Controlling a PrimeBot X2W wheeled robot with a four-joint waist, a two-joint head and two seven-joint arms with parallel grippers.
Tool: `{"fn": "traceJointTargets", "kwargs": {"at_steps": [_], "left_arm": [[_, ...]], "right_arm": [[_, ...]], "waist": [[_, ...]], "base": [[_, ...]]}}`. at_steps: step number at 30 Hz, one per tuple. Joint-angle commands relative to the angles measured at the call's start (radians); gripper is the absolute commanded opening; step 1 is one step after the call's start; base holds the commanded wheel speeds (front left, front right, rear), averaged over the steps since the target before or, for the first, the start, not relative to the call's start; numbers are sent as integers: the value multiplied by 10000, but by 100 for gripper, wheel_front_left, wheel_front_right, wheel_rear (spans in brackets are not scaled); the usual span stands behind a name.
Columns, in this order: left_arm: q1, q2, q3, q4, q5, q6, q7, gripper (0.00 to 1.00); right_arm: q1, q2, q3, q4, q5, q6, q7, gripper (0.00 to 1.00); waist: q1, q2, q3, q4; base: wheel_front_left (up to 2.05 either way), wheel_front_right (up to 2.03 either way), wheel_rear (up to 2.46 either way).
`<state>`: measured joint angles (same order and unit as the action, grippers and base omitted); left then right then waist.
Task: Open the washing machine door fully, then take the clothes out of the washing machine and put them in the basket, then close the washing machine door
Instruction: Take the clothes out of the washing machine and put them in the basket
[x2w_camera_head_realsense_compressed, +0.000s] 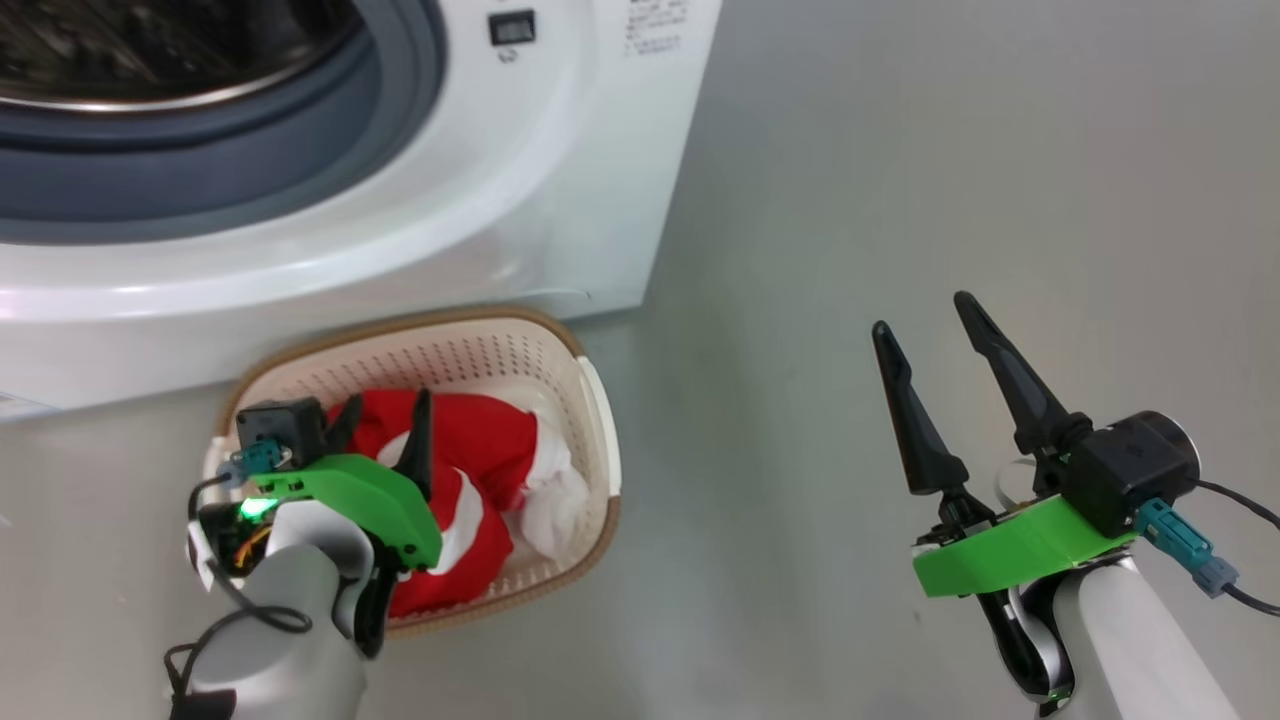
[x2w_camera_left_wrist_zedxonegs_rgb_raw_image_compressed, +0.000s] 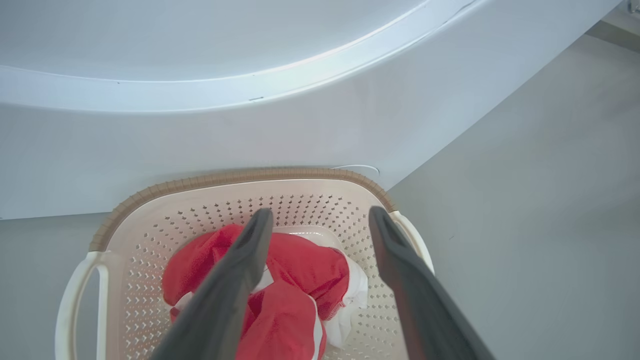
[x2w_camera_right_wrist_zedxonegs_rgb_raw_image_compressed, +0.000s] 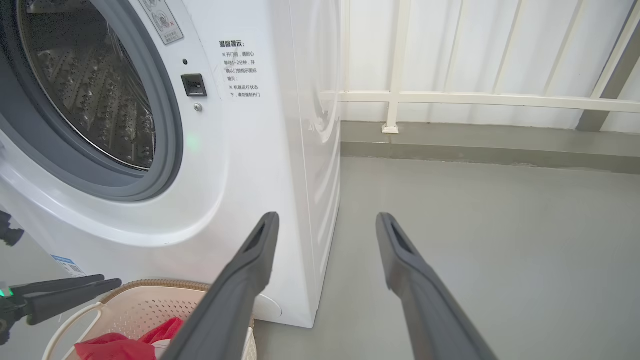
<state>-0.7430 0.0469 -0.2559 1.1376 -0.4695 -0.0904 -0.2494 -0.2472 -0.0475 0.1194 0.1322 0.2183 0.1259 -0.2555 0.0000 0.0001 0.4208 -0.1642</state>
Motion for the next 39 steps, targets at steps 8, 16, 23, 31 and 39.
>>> {"fn": "traceJointTargets", "kwargs": {"at_steps": [8,16,23,31,39], "left_arm": [[1830,169,945,-3579,742,727,-122,100],[3388,99,1691,-6561,1420,823,-123,100],[4330,79,2031,-7891,1901,938,-123,100],[5205,69,2296,-8728,2185,1093,-123,100],[6226,77,2480,-9464,2406,1168,-124,100]], "right_arm": [[475,-27,-153,-28,-230,48,-63,100],[770,-27,-516,1,-408,48,-63,100],[982,-27,-784,-9,-622,48,-63,100],[1476,-27,-1140,-154,-792,48,-63,100],[2160,-27,-1338,-366,-958,48,-63,100]], "waist": [[0,-1,-1410,723],[0,-1,-2274,1080],[0,-1,-2861,1155],[0,-1,-3466,1210],[0,-1,-4067,1125]], "base": [[0,0,0],[0,0,0],[0,0,0],[0,0,0],[0,0,0]]}}
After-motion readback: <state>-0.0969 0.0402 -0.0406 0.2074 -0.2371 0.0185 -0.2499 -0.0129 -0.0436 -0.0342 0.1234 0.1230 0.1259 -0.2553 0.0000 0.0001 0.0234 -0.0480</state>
